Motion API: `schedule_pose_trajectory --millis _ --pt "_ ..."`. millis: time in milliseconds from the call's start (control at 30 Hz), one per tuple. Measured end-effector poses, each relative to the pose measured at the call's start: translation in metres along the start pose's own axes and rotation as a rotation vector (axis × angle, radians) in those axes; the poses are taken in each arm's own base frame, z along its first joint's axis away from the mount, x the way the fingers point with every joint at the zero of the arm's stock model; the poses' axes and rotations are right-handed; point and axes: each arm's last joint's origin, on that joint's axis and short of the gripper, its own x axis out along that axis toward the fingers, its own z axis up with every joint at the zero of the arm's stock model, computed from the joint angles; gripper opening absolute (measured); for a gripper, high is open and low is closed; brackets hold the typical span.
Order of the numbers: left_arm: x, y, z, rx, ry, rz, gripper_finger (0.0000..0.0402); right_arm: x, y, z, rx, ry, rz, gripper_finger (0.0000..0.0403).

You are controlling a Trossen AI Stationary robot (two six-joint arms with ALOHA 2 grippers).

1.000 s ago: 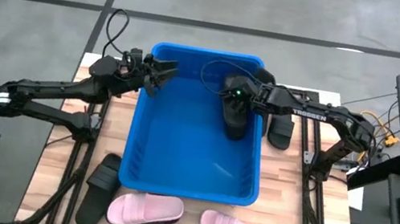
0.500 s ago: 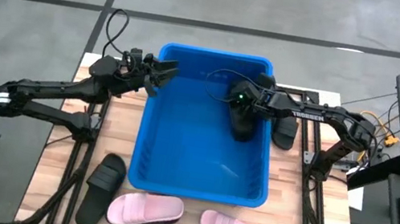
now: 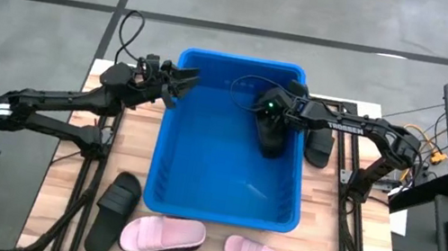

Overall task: Pick and place slides into bin
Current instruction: Put the black slides into the blue organizer bin

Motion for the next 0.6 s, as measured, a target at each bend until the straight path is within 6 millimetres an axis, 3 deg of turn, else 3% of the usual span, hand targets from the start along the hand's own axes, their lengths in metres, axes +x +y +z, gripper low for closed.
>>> schedule_pose_trajectory --millis 400,600 --pt "-0.0008 0.0016 -0.0026 0.0 0.008 0.004 0.024 0.004 -0.0049 -0.0034 0.03 0.02 -0.009 0.0013" --pt "-0.0008 0.0015 -0.0026 0.0 0.009 0.004 0.024 -0.0041 -0.0001 0.0046 -0.088 -0.015 -0.16 0.001"
